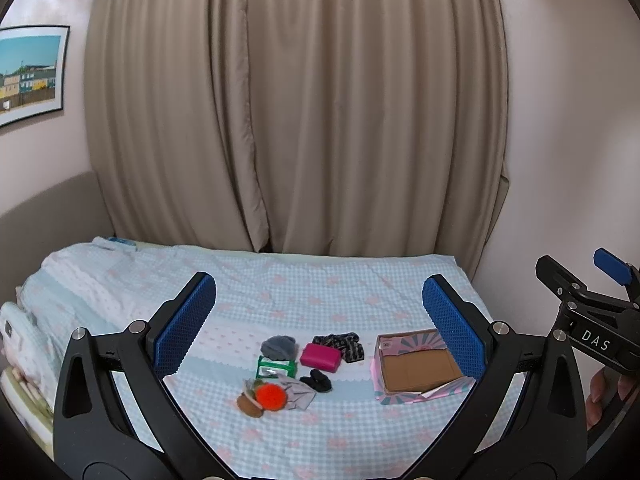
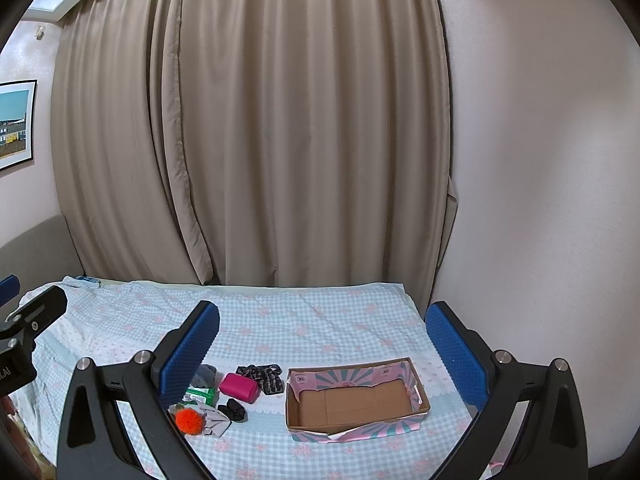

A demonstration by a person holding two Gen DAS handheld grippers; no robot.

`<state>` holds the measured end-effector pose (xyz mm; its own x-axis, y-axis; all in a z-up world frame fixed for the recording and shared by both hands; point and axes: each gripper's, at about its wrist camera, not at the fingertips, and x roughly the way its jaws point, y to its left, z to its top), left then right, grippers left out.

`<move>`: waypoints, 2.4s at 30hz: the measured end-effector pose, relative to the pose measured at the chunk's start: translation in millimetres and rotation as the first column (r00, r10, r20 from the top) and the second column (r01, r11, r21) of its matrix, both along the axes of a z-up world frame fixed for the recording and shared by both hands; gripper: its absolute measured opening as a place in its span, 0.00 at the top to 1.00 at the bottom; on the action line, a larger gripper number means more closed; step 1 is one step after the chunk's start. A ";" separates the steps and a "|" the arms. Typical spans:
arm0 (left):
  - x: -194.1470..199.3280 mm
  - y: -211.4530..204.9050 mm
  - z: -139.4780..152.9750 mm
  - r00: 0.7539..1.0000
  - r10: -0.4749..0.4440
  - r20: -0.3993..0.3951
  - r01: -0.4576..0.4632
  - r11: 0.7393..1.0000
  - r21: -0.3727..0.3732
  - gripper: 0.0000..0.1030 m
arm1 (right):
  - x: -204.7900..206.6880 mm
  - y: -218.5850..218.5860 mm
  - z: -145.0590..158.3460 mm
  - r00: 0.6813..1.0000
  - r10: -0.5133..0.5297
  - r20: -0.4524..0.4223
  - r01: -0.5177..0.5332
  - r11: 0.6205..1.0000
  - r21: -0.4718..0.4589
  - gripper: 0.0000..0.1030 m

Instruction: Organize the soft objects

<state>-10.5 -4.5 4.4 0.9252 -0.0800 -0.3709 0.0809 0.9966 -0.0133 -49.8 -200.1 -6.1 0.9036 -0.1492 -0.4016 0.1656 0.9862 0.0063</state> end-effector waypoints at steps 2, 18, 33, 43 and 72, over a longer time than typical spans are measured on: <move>0.0 0.4 0.6 1.000 0.003 -0.001 -0.003 1.000 0.003 0.00 | 0.4 0.8 0.3 1.000 0.001 0.000 -0.001 1.000 0.001 0.00; 3.8 3.3 -1.1 1.000 0.013 -0.010 -0.013 1.000 0.005 0.00 | 2.6 2.6 -0.8 1.000 0.000 -0.002 0.000 1.000 0.005 0.00; 3.2 0.3 -5.9 1.000 0.005 -0.007 -0.005 1.000 0.012 0.00 | 2.3 3.3 -1.2 1.000 -0.003 -0.003 0.003 1.000 0.009 0.00; 0.3 -0.3 -5.3 1.000 0.003 -0.016 -0.003 1.000 0.007 0.00 | 2.1 2.5 -0.7 1.000 -0.001 -0.005 0.001 1.000 0.008 0.00; 85.2 208.5 -180.0 0.920 -0.150 -0.362 0.157 0.988 -0.010 0.00 | 93.7 179.7 -164.1 0.942 0.169 -0.289 -0.111 0.972 0.206 0.00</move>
